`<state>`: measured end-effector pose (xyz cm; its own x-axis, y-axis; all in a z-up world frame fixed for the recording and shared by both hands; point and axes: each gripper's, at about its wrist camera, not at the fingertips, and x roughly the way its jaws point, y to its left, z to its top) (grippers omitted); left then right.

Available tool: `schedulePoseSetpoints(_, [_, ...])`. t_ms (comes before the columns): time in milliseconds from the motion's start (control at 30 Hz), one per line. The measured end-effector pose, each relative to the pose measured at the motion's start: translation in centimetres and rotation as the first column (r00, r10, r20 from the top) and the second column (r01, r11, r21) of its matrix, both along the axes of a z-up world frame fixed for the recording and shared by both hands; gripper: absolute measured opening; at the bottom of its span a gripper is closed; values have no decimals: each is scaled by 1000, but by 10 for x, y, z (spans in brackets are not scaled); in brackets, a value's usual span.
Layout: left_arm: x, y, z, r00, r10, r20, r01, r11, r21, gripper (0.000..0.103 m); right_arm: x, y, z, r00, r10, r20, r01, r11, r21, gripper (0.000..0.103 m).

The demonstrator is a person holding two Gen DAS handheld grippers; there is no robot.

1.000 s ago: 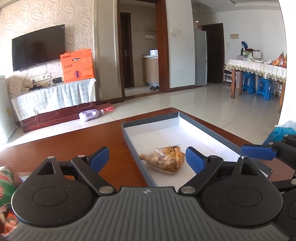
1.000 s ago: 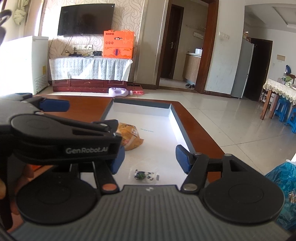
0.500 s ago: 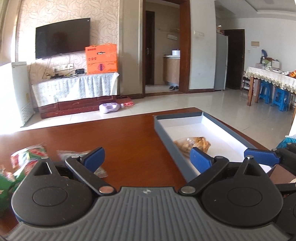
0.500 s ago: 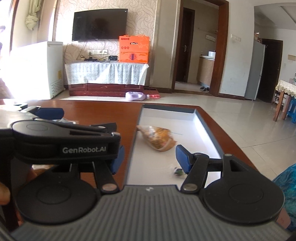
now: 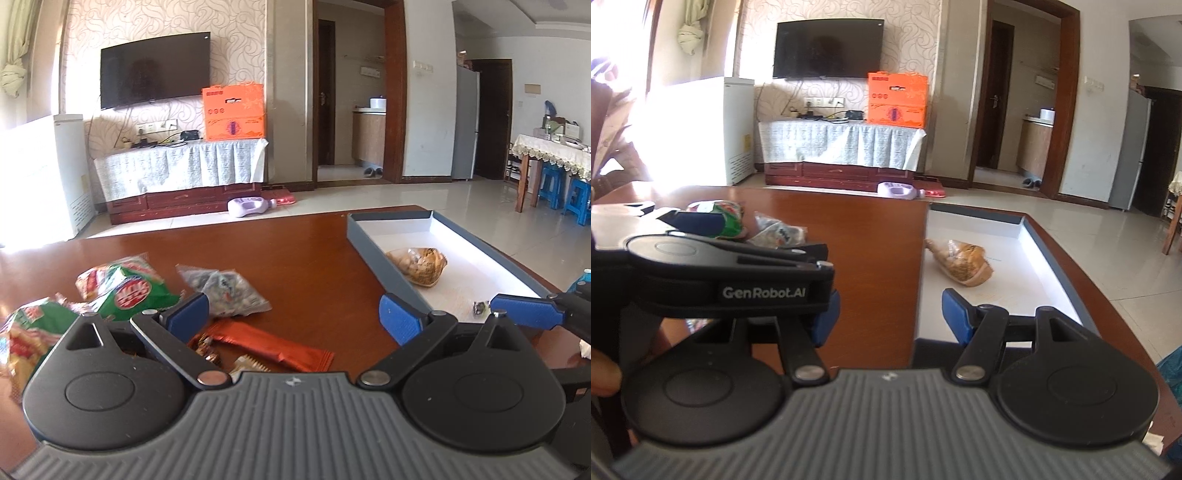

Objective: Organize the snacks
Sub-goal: 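Move the right tool toward the gold-wrapped pastry packet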

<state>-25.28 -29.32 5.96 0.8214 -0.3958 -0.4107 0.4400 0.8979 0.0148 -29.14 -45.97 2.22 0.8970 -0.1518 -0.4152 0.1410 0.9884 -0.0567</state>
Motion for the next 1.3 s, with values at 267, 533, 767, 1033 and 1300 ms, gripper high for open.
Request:
schedulePoseSetpoints(267, [-3, 37, -1, 998, 47, -36, -48, 999, -16, 100, 4, 9, -1, 998, 59, -14, -59, 998, 16, 63])
schedulePoseSetpoints(533, [-3, 78, -17, 996, 76, -40, -75, 997, 32, 100, 17, 20, -5, 994, 96, -42, -95, 995, 38, 64])
schedulePoseSetpoints(767, [-7, 88, -29, 996, 60, -65, -60, 998, 10, 100, 28, 36, -10, 989, 131, -66, -128, 991, 43, 62])
schedulePoseSetpoints(1033, [11, 110, -32, 978, 192, -79, -189, 981, 42, 100, 42, 50, -16, 981, 166, -103, -160, 985, 64, 63])
schedulePoseSetpoints(1300, [24, 130, -29, 956, 271, -108, -271, 962, 22, 100, 63, 73, -20, 963, 245, -111, -236, 968, 90, 63])
